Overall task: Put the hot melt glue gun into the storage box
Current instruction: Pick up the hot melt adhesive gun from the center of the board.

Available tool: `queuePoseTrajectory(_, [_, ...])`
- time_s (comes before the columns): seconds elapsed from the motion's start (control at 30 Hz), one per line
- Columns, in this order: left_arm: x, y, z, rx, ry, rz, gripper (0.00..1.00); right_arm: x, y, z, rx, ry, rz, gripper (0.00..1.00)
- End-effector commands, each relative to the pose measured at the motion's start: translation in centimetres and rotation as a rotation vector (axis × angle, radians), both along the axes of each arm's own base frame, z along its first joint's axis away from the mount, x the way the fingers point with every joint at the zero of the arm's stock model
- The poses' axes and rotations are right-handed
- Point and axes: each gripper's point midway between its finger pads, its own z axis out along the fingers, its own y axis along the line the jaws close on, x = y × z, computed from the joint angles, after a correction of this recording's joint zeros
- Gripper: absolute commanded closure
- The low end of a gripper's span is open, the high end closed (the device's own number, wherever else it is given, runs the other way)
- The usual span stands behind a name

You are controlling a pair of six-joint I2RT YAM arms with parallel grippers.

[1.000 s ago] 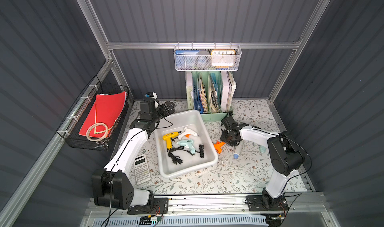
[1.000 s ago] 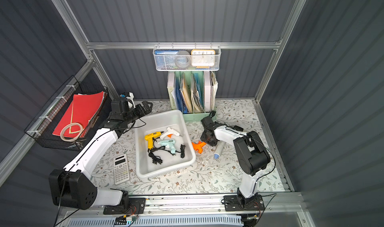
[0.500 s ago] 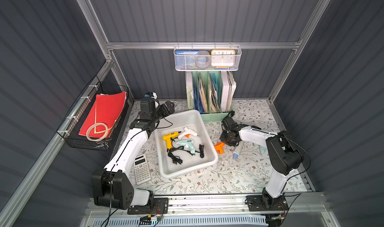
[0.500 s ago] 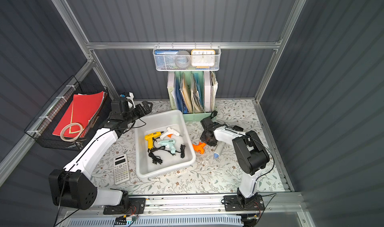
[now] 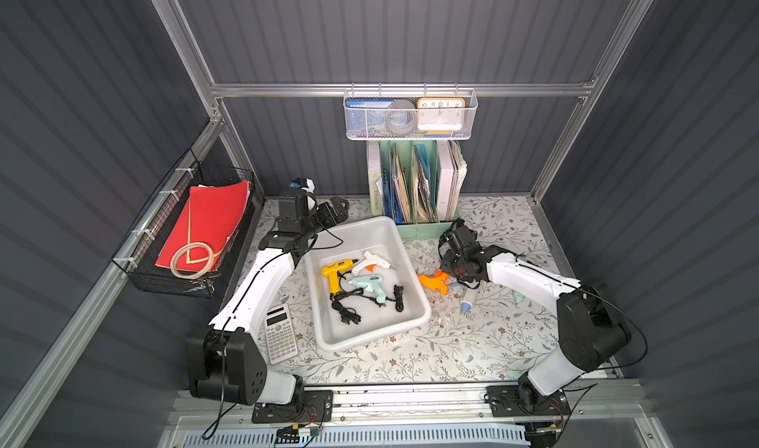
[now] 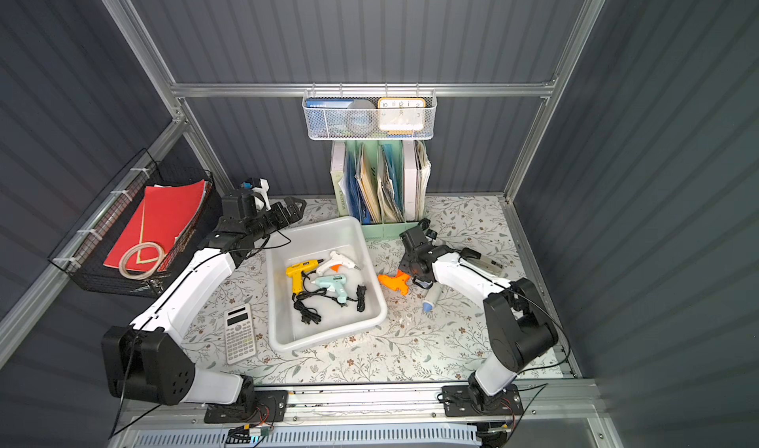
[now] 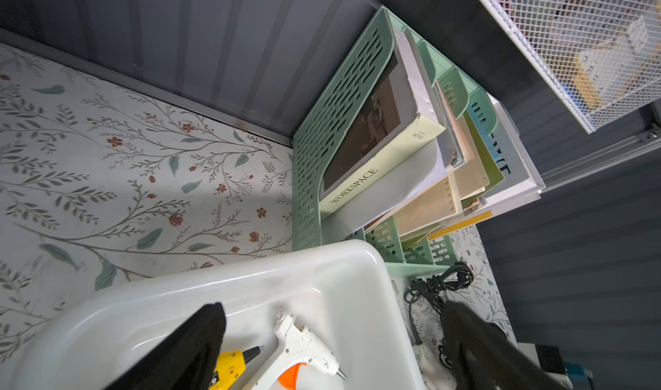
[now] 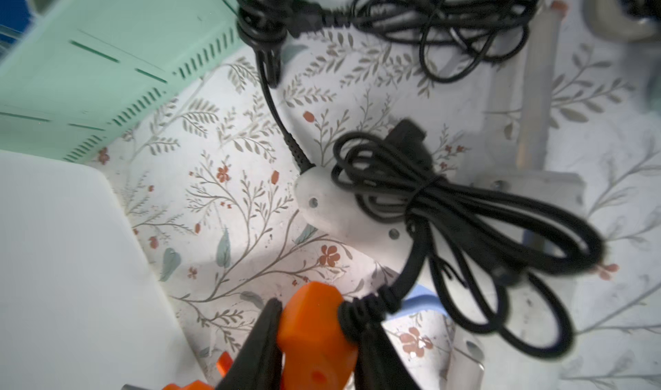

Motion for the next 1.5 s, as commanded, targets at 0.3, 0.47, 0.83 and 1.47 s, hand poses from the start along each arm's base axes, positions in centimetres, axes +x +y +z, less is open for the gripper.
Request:
queuePoseTrajectory(0.3, [-2.1,-14.6,2.2,0.038,-0.119,-0.573,0.0,0.7,-1.9,11.9,-0.158,-0.348,0.088,1.0])
queuePoseTrajectory(0.47, [-3.5,-19.0,2.0,0.014,-0.158,-0.753,0.0,0.7,-0.6,16.7,-0.096,-0.509,0.157,1.0])
queuePoseTrajectory(0.83, [-9.0,-25.0,1.5,0.023,-0.211,-1.075,0.0,0.2,1.2,23.0,0.004,-0.729,0.242,1.0])
queuePoseTrajectory(1.47, [-11.3,-26.8,-1.8,0.082,-0.08,-1.199,0.17,0.5,3.9,25.2,-0.013,-0.794,0.351,1.0])
